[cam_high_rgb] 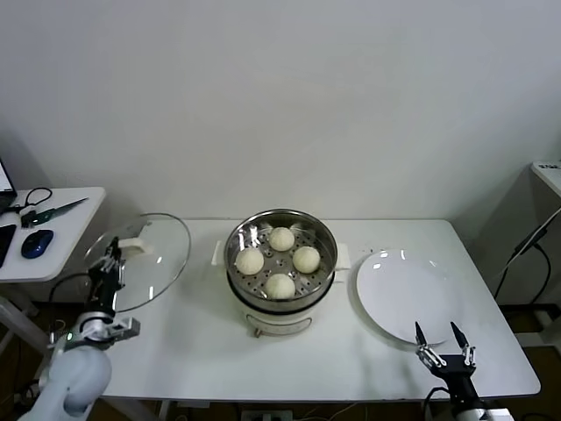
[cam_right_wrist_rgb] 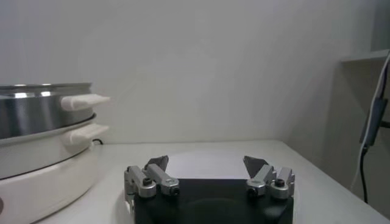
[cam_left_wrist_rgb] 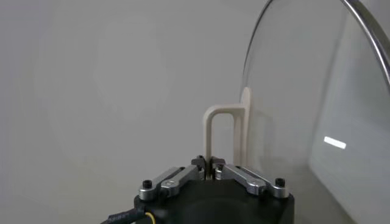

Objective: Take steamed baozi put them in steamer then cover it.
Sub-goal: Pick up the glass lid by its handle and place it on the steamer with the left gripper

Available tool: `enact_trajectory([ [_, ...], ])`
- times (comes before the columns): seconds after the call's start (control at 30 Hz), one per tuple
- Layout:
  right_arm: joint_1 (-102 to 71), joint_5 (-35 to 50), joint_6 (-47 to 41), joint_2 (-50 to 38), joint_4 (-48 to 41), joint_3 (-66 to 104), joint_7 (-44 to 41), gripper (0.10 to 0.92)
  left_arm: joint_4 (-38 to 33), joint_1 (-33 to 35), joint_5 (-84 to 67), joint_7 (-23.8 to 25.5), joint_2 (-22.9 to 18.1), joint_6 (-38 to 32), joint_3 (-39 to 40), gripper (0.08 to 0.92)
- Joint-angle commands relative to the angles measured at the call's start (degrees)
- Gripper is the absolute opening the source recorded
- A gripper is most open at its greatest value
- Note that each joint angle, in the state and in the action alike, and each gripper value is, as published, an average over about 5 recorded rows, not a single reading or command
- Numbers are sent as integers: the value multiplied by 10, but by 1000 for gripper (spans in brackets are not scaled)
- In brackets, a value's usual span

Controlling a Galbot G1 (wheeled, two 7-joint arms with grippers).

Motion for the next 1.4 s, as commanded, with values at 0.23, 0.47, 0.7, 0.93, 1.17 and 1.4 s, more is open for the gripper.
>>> enact_trajectory([
  [0.23,12,-68,-46,1,14,-6,12,823,-205,-121,124,215,27,239,211,143],
  [0.47,21,-72,-49,0,7,-6,17,823,-170,-226,287,313,-79,290,351,143],
  [0.7,24,-64,-47,0,4,-8,21,823,-121,-257,353,328,-162,306,403,143],
  [0.93,24,-56,-43,-2,5,-8,22,823,-74,-261,361,311,-207,310,434,143],
  [1.17,23,-54,-39,-2,8,-10,21,823,-43,-245,369,296,-243,309,451,143],
  [1.4,18,-47,-33,-4,11,-8,21,823,-12,-227,380,277,-267,300,454,143],
])
